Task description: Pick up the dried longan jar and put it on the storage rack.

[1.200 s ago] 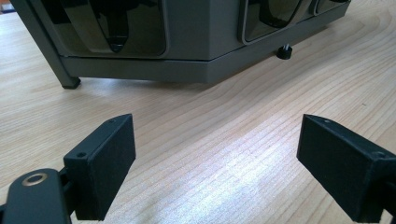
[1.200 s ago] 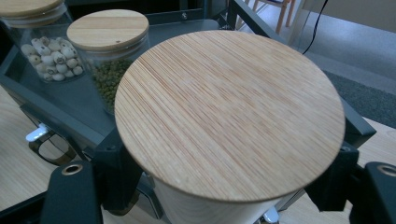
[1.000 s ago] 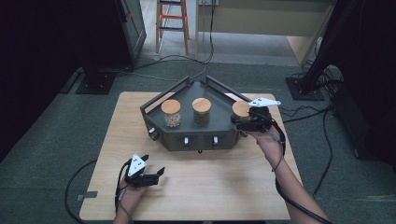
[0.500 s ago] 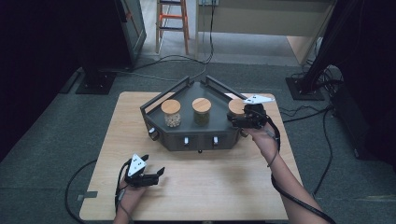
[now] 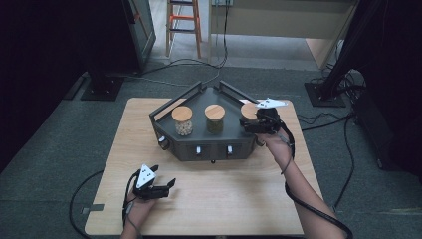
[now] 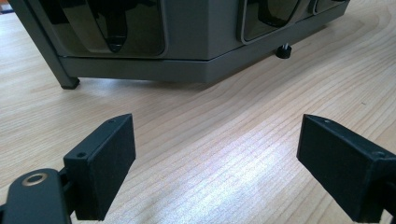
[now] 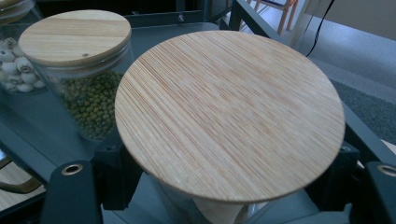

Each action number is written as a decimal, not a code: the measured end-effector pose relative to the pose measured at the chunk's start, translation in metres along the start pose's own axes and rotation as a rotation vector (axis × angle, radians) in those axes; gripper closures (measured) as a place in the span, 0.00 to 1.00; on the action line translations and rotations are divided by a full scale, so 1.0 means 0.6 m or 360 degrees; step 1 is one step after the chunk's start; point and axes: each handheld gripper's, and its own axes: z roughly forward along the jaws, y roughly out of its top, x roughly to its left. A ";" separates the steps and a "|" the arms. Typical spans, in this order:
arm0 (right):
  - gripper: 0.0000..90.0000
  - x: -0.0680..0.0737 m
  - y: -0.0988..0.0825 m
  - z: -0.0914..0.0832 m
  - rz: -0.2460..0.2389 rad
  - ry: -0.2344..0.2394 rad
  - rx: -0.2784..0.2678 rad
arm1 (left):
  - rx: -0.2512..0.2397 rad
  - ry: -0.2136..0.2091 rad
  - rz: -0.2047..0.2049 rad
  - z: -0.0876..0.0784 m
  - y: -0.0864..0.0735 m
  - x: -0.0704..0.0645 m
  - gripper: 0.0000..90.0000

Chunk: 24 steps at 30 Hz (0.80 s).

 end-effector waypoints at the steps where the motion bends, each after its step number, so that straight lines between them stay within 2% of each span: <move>1: 0.28 0.000 0.000 0.002 0.0002 0.0002 -0.0003 | 0.0001 0.0000 0.0001 0.000 0.000 0.000 0.13; 13: 0.28 0.001 -0.005 0.031 0.0054 0.0011 0.0012 | 0.0002 -0.0005 0.0006 0.000 0.000 0.000 0.13; 20: 0.28 -0.006 -0.009 0.043 0.0092 0.0015 0.0021 | 0.0001 -0.0005 0.0004 0.000 0.000 0.001 0.13; 24: 0.28 -0.006 -0.015 0.044 0.0106 0.0010 -0.0001 | 0.0002 -0.0005 0.0004 0.000 0.000 0.001 0.13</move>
